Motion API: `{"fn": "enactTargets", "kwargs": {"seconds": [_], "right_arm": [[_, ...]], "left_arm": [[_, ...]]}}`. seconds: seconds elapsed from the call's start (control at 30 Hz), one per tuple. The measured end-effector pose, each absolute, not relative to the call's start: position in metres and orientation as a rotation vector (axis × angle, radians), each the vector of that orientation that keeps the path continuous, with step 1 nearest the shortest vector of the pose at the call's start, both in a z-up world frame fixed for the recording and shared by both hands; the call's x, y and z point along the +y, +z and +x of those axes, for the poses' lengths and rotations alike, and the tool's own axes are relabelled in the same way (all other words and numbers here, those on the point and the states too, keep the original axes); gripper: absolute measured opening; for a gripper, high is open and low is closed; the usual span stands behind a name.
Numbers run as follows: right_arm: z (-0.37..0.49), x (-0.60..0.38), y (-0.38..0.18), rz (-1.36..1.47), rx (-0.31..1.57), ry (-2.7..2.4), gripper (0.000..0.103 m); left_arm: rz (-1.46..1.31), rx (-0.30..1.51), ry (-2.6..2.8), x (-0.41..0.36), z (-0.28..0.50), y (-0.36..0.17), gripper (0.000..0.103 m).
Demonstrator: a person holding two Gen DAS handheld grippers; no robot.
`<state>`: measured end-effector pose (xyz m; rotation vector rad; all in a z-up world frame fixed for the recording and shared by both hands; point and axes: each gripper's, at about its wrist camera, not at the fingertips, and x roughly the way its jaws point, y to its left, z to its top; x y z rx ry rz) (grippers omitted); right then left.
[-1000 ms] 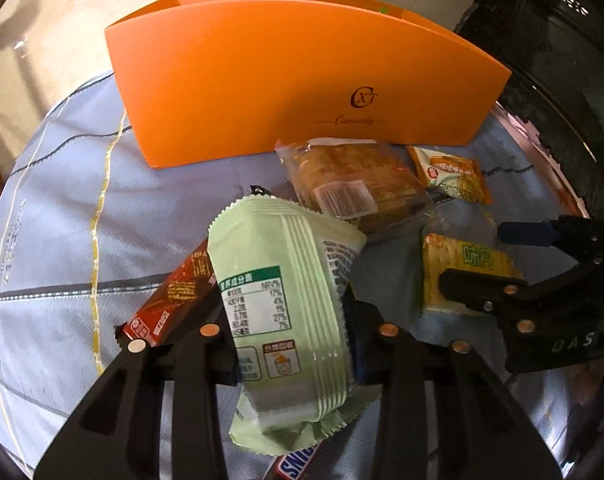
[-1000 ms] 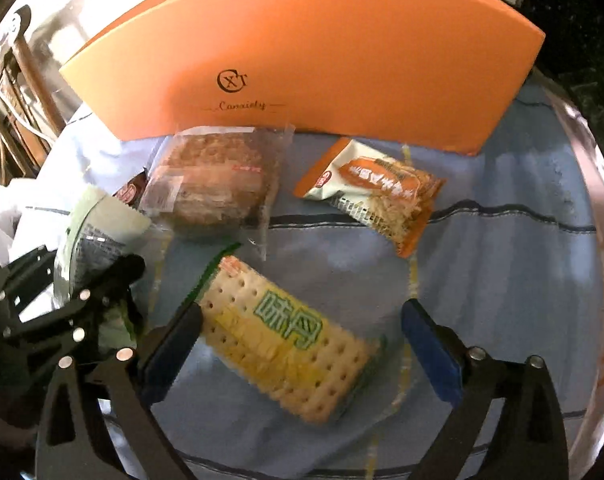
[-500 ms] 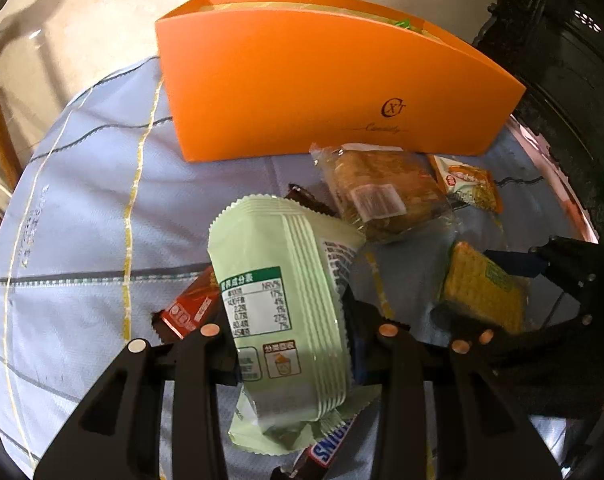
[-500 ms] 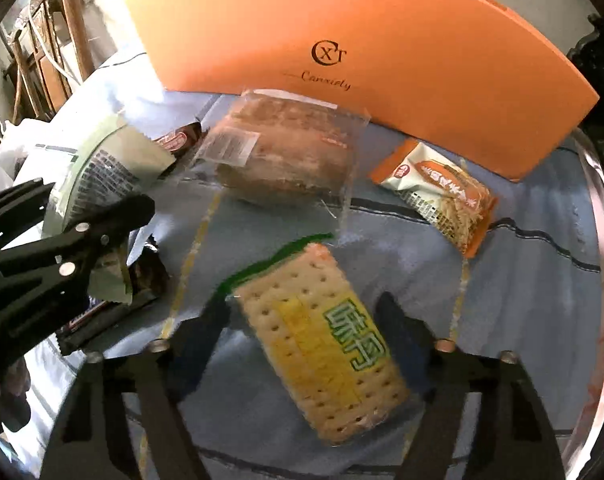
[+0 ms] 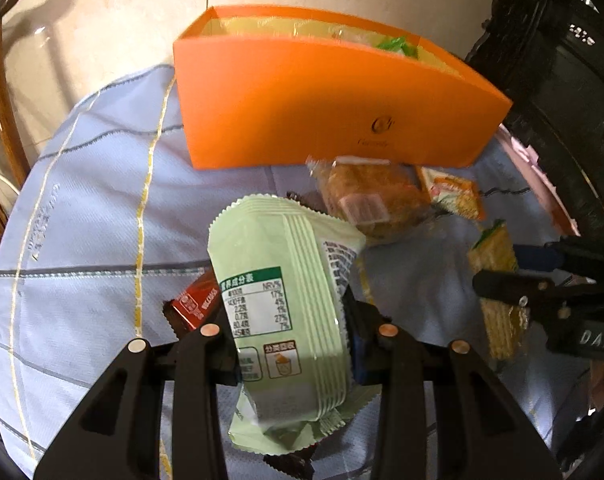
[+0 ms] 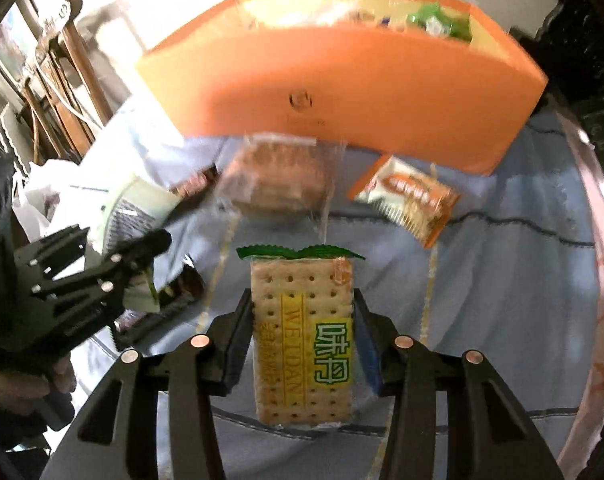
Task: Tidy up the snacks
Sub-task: 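Drop pale green pack into box with left tool while right tool drops cracker pack in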
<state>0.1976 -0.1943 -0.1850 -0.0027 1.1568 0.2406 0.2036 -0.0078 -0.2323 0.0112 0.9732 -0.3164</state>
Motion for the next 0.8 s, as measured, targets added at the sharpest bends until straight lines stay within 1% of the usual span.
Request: {"fn": "enactTargets", "kwargs": {"seconds": [0.17, 0.33, 0.53, 0.67, 0.8], "right_arm": [[0.203, -0.206, -0.132, 0.051, 1.050, 0.223, 0.047], [0.216, -0.226, -0.066, 0.113, 0.925, 0.213, 0.047], [0.245, -0.233, 0.015, 0.106, 0.793, 0.224, 0.047], [0.267, -0.231, 0.049, 0.081, 0.749, 0.223, 0.047], [0.293, -0.232, 0.074, 0.067, 0.722, 0.209, 0.047]], "left_arm": [[0.000, 0.890, -0.342, -0.008, 0.203, -0.193, 0.036], [-0.022, 0.773, -0.371, -0.007, 0.214, -0.133, 0.036], [-0.007, 0.654, -0.391, -0.009, 0.246, -0.058, 0.036], [-0.006, 0.614, -0.390, -0.016, 0.276, -0.021, 0.036], [0.014, 0.575, -0.387, -0.024, 0.301, 0.003, 0.037]]}}
